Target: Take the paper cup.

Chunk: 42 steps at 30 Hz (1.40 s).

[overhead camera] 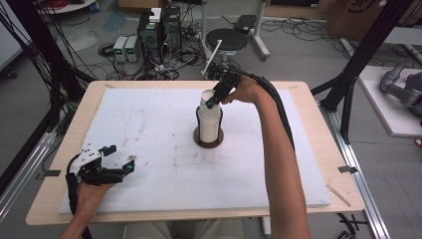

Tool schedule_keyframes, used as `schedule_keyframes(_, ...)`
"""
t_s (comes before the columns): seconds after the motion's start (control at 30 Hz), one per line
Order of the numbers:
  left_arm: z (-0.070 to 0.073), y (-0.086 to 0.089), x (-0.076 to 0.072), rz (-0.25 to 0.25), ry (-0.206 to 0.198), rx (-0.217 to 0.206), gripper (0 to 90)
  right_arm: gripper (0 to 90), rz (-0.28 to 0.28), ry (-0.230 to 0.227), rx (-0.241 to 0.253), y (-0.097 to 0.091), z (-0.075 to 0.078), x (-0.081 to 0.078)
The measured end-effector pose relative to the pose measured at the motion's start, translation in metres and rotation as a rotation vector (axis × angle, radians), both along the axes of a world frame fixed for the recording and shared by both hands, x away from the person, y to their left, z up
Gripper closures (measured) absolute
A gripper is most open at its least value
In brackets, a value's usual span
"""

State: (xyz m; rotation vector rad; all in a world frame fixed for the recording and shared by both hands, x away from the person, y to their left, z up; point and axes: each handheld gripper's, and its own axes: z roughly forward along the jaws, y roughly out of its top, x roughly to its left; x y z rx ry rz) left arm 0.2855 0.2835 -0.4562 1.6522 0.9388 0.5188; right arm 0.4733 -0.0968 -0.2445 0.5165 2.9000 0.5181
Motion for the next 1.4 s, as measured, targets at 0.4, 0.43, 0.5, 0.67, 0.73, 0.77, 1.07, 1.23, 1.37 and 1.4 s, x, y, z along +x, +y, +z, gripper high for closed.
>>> schedule_keyframes(0.4, 0.0, 0.0, 0.0, -0.001, 0.002, 0.001, 2.4, 37.3, 0.004, -0.001, 0.003, 0.0, 0.005, -0.001)
schedule_keyframes(0.43, 0.0, 0.0, 0.0, -0.001, 0.002, 0.0, 2.4, 37.3, 0.002, 0.002, 0.001, 0.0, 0.005, -0.001)
schedule_keyframes(0.5, 0.0, 0.0, 0.0, -0.001, 0.003, -0.003, 2.4, 37.4, 0.003, 0.002, -0.001, 0.0, 0.005, -0.001)
schedule_keyframes(0.67, 0.0, 0.0, 0.0, -0.001, 0.003, 0.0, 2.4, 37.5, 0.005, -0.003, -0.001, 0.0, 0.005, -0.002)
schedule_keyframes(0.73, 0.0, 0.0, 0.0, -0.002, 0.003, 0.001, 2.4, 37.5, 0.01, -0.004, 0.003, 0.0, 0.006, -0.002)
schedule_keyframes(0.77, 0.0, 0.0, 0.0, -0.002, 0.002, 0.002, 2.4, 37.5, 0.009, -0.007, 0.006, 0.0, 0.007, -0.002)
schedule_keyframes(1.07, 0.0, 0.0, 0.0, 0.0, 0.001, 0.002, 2.4, 37.8, 0.008, -0.034, 0.039, -0.004, 0.021, -0.007)
schedule_keyframes(1.23, 0.0, 0.0, 0.0, -0.001, 0.001, 0.003, 2.4, 37.9, 0.005, -0.045, 0.045, -0.007, 0.028, -0.01)
schedule_keyframes(1.37, 0.0, 0.0, 0.0, -0.001, 0.0, 0.003, 2.4, 37.8, 0.012, -0.059, 0.053, -0.007, 0.036, -0.013)
schedule_keyframes(1.4, 0.0, 0.0, 0.0, -0.001, 0.0, 0.004, 2.4, 37.9, 0.009, -0.061, 0.056, -0.007, 0.037, -0.014)
